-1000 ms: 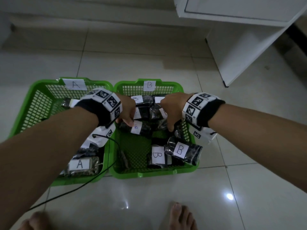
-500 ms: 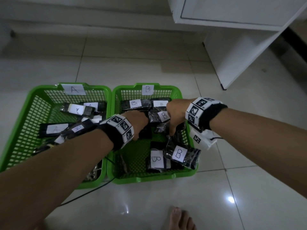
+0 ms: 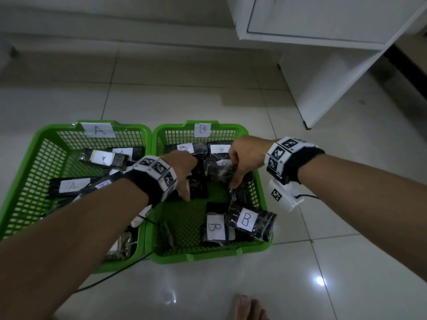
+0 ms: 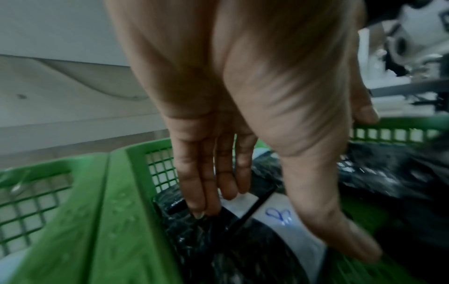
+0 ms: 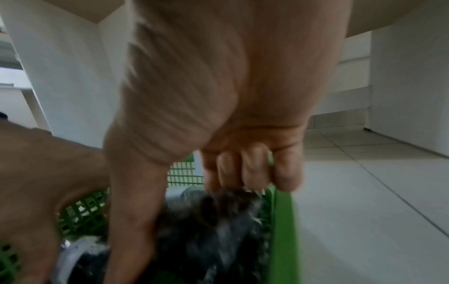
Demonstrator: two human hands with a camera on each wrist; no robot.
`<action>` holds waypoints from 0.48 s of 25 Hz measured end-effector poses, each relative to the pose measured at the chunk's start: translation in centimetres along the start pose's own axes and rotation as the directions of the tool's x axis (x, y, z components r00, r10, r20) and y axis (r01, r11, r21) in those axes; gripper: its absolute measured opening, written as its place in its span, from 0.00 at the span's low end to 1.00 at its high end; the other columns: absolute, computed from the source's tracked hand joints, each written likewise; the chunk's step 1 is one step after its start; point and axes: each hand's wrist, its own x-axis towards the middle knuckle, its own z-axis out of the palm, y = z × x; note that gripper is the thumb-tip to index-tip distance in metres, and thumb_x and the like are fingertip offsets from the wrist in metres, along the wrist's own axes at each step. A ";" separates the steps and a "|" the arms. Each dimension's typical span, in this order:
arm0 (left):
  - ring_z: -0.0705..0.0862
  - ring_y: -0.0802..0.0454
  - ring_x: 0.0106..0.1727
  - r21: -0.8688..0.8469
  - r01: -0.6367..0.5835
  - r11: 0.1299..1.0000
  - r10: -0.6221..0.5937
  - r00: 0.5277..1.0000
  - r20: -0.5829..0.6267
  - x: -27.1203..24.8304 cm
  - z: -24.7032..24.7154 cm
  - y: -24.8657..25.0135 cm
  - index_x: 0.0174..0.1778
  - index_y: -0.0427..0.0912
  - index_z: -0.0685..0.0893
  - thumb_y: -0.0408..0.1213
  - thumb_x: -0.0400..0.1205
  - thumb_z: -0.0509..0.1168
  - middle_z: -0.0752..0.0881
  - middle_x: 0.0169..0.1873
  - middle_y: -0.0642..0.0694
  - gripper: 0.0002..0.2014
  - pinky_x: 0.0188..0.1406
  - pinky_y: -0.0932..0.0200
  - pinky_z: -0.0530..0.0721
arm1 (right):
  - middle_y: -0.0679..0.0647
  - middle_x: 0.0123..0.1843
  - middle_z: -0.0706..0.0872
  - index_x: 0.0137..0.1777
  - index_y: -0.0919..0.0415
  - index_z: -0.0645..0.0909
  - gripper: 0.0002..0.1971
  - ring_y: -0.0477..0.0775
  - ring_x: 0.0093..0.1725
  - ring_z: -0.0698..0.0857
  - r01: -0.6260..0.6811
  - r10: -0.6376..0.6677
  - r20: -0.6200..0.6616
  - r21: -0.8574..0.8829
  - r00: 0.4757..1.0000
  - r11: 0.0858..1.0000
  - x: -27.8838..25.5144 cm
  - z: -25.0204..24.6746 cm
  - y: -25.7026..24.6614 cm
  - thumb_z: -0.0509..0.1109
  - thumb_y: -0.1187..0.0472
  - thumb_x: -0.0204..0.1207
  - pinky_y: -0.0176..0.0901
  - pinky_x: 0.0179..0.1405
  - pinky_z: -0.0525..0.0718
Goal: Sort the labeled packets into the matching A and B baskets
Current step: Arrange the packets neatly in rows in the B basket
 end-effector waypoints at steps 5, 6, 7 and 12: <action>0.90 0.48 0.48 -0.750 -0.064 0.658 -0.198 0.947 -0.254 -0.3 -1.5 -2.3 0.52 0.46 0.88 0.46 0.78 0.74 0.90 0.47 0.46 0.11 0.54 0.49 0.89 | 0.43 0.43 0.77 0.44 0.48 0.73 0.27 0.47 0.41 0.77 0.133 -0.173 -0.421 -0.122 0.890 0.984 1.0 1.1 0.1 0.84 0.35 0.59 0.37 0.32 0.65; 0.90 0.49 0.49 -0.849 -0.100 0.519 -0.211 0.947 -0.241 -0.5 -1.8 -2.1 0.55 0.46 0.88 0.45 0.79 0.74 0.91 0.49 0.47 0.11 0.54 0.48 0.90 | 0.43 0.44 0.77 0.45 0.47 0.72 0.27 0.47 0.42 0.77 0.164 -0.197 -0.442 -0.111 0.875 0.980 1.2 1.2 -0.4 0.84 0.36 0.60 0.37 0.33 0.65; 0.90 0.52 0.50 -0.874 -0.138 0.466 -0.202 0.945 -0.256 -0.7 -2.0 -1.9 0.56 0.46 0.88 0.45 0.79 0.75 0.91 0.49 0.49 0.12 0.53 0.49 0.91 | 0.43 0.44 0.77 0.44 0.46 0.71 0.27 0.46 0.42 0.76 0.198 -0.218 -0.452 -0.092 0.865 0.976 1.4 1.3 -0.9 0.84 0.36 0.60 0.38 0.34 0.66; 0.91 0.58 0.45 -0.739 -0.279 0.613 -0.245 0.822 -0.513 -0.6 -0.8 -2.8 0.44 0.44 0.92 0.33 0.72 0.81 0.93 0.42 0.53 0.08 0.56 0.49 0.89 | 0.48 0.42 0.86 0.45 0.52 0.78 0.25 0.51 0.40 0.85 0.287 -0.125 -0.455 0.307 0.882 0.907 2.0 2.1 -2.2 0.85 0.38 0.61 0.45 0.37 0.80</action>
